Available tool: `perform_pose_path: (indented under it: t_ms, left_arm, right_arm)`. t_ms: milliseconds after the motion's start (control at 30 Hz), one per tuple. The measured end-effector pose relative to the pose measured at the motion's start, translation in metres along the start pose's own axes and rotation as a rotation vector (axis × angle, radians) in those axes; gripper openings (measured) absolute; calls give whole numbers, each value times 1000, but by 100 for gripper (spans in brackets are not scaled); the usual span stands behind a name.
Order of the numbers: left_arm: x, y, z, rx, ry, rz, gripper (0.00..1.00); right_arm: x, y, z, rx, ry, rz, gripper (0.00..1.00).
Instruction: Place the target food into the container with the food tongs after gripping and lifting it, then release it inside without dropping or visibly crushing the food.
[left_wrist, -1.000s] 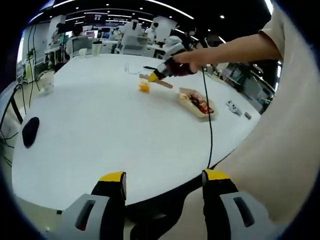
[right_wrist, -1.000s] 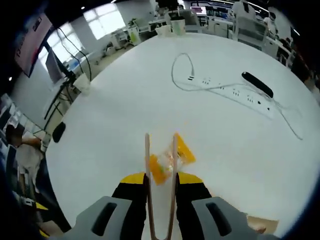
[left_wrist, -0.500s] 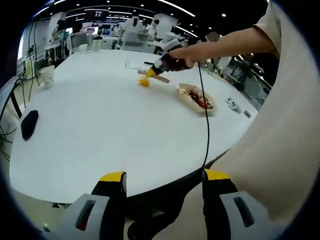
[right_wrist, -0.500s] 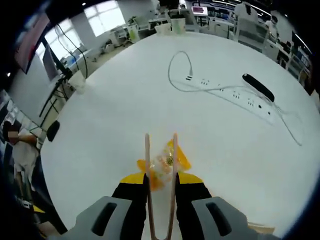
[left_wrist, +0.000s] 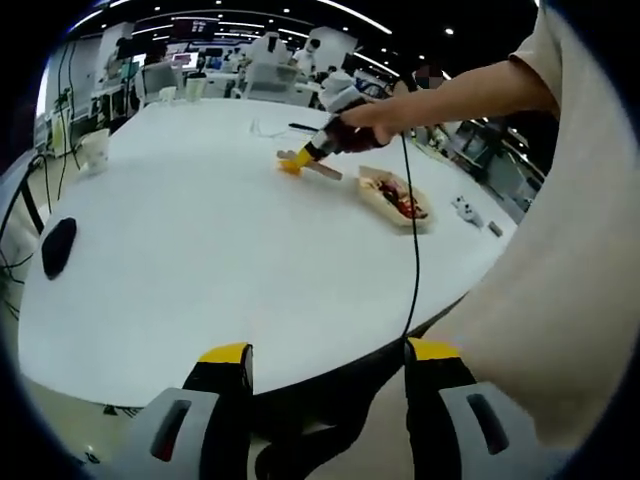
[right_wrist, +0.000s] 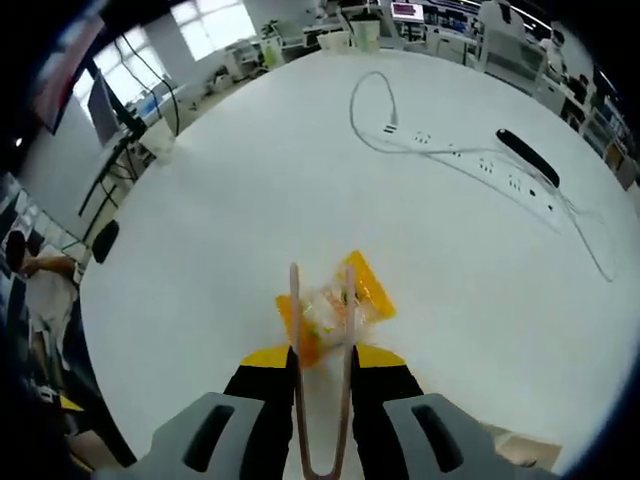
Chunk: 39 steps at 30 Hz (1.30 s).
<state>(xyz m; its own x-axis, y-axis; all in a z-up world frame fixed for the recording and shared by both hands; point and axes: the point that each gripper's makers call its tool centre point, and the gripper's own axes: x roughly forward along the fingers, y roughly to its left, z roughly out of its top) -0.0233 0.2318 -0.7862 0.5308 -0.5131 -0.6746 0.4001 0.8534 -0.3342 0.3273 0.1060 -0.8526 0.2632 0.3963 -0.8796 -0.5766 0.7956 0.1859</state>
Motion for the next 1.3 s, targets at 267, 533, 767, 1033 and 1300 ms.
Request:
perform_pose_path:
  t_ms: [267, 533, 767, 1033, 1300]
  left_arm:
    - [3, 3, 7, 11, -9, -10, 61]
    - [7, 3, 18, 23, -28, -22, 60]
    - [9, -2, 16, 34, -22, -41, 60]
    - [8, -5, 16, 7, -43, -52, 60]
    - [7, -2, 38, 1, -84, -72, 59]
  right_arm:
    - [-4, 11, -18, -15, 29, 20, 21]
    - [-9, 29, -46, -77, 83, 48, 20]
    - [-16, 40, -63, -68, 83, 62, 20]
    - [-30, 45, -95, -60, 99, 66, 20]
    - [-46, 53, -129, -48, 110, 82, 20]
